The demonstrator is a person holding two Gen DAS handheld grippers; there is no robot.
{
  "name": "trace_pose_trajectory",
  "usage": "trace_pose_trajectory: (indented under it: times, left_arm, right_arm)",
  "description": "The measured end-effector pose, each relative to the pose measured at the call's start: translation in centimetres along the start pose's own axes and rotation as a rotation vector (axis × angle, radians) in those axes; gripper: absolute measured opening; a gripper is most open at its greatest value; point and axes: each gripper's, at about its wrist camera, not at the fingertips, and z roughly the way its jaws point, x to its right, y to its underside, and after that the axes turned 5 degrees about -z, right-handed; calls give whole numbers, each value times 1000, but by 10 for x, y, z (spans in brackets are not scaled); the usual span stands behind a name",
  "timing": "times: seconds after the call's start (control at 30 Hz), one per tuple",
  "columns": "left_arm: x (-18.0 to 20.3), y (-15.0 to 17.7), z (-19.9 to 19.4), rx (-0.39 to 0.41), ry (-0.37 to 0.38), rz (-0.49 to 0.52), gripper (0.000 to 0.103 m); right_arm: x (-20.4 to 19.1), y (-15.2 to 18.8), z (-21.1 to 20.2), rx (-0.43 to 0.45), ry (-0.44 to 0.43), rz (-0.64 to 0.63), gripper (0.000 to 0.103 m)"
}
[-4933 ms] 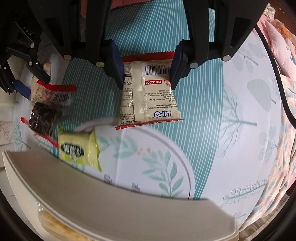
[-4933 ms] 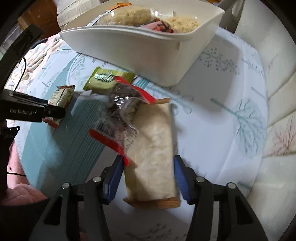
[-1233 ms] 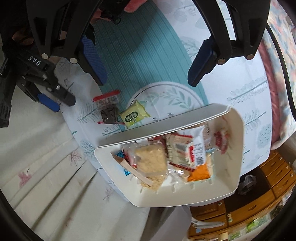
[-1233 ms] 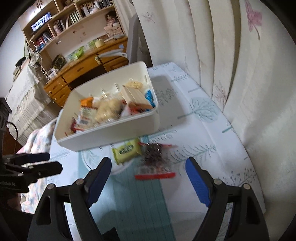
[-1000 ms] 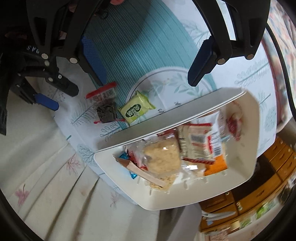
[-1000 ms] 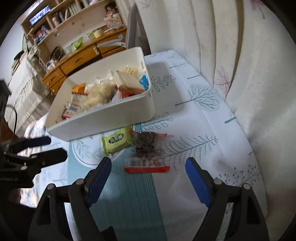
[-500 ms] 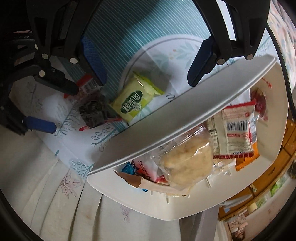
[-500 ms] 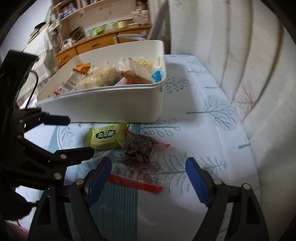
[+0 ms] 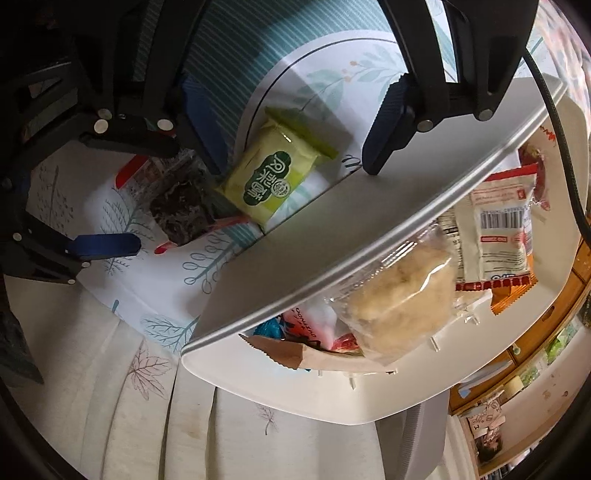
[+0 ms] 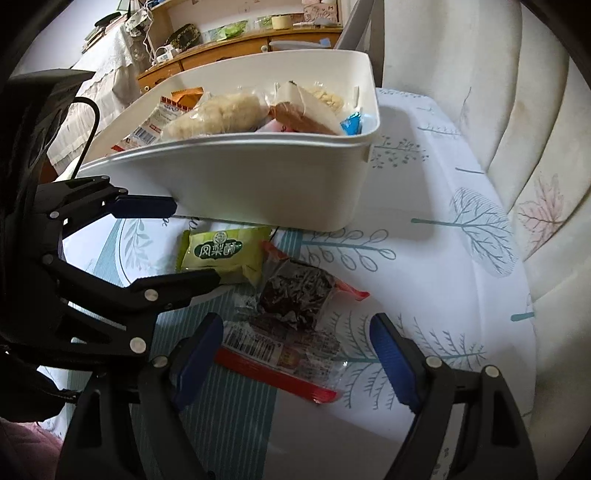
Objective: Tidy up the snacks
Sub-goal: 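Grasp the green pineapple-cake packet with the left tool while the right tool grasps the dark chocolate packet, then lift both packets over the white tray and open both tools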
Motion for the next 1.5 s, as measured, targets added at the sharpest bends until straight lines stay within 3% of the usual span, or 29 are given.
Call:
trace_pose_trajectory:
  times: [0.17, 0.33, 0.37, 0.53, 0.8, 1.13, 1.5]
  left_arm:
    - [4, -1, 7, 4, 9, 9, 58]
    - [9, -3, 9, -1, 22, 11, 51]
    - [10, -3, 9, -3, 28, 11, 45]
    - [17, -4, 9, -15, 3, 13, 44]
    - [19, -5, 11, -86, -8, -36, 40]
    - [-20, 31, -18, -147, -9, -191, 39]
    - [-74, 59, -93, -89, -52, -314, 39]
  right_arm:
    - [2, -2, 7, -6, -28, -10, 72]
    - [7, -4, 16, -21, -63, -10, 66]
    - [7, -5, 16, -22, -65, -10, 62]
    - [10, -9, 18, -20, -70, -23, 42]
    - [5, -9, 12, -45, -101, -1, 38]
    - [-27, -7, -17, -6, -73, 24, 38]
    - [-81, -31, -57, 83, -60, 1, 38]
